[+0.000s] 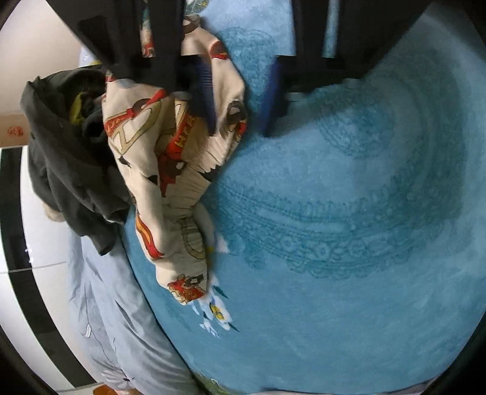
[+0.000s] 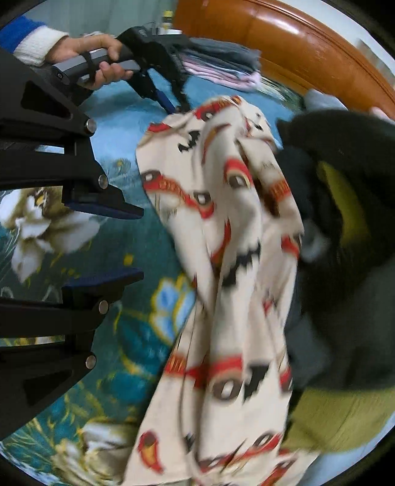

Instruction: Fold clothes

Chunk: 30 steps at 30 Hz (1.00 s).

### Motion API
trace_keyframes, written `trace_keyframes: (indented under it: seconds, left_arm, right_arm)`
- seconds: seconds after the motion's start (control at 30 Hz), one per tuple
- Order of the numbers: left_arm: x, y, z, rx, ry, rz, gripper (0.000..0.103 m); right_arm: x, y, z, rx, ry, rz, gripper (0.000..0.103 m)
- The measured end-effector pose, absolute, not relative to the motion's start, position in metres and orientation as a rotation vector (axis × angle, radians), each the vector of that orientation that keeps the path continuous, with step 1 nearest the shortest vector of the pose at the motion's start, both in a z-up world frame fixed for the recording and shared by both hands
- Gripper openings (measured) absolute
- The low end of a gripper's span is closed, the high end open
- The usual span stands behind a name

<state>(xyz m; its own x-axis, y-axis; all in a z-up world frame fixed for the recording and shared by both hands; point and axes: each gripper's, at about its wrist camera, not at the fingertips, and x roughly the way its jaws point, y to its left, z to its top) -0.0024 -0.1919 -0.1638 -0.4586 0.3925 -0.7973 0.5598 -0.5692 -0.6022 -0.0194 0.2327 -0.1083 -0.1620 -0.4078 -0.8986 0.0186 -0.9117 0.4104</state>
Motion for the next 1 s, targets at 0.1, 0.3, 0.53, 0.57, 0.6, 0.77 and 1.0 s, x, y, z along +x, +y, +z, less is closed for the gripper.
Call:
trace_keyframes:
  seconds: [0.1, 0.3, 0.53, 0.57, 0.6, 0.77, 1.0]
  left_arm:
    - [-0.002, -0.190, -0.159, 1.553, 1.401, -2.221, 0.009]
    - [0.015, -0.242, -0.117, 1.183, 1.318, -2.266, 0.008]
    - [0.021, -0.314, -0.085, 1.050, 1.090, -2.246, 0.008]
    - [0.025, -0.318, -0.090, 1.049, 1.145, -2.211, 0.008]
    - [0.029, -0.321, -0.096, 1.049, 1.198, -2.173, 0.008]
    - [0.030, -0.317, -0.100, 1.066, 1.194, -2.163, 0.008]
    - [0.031, -0.314, -0.100, 1.080, 1.187, -2.170, 0.008]
  right_arm:
    - [-0.020, 0.257, -0.102, 1.819, -0.518, -2.199, 0.034]
    - [-0.013, 0.327, -0.071, 1.747, -0.597, -2.407, 0.034]
    - [-0.006, 0.403, -0.073, 1.761, -0.831, -2.526, 0.039]
    - [-0.005, 0.411, -0.077, 1.760, -0.886, -2.535, 0.042]
    - [-0.004, 0.419, -0.082, 1.763, -0.949, -2.548, 0.042]
    - [0.009, 0.446, -0.104, 1.742, -1.290, -2.607, 0.042]
    - [0.007, 0.484, -0.143, 1.674, -1.798, -2.499, 0.043]
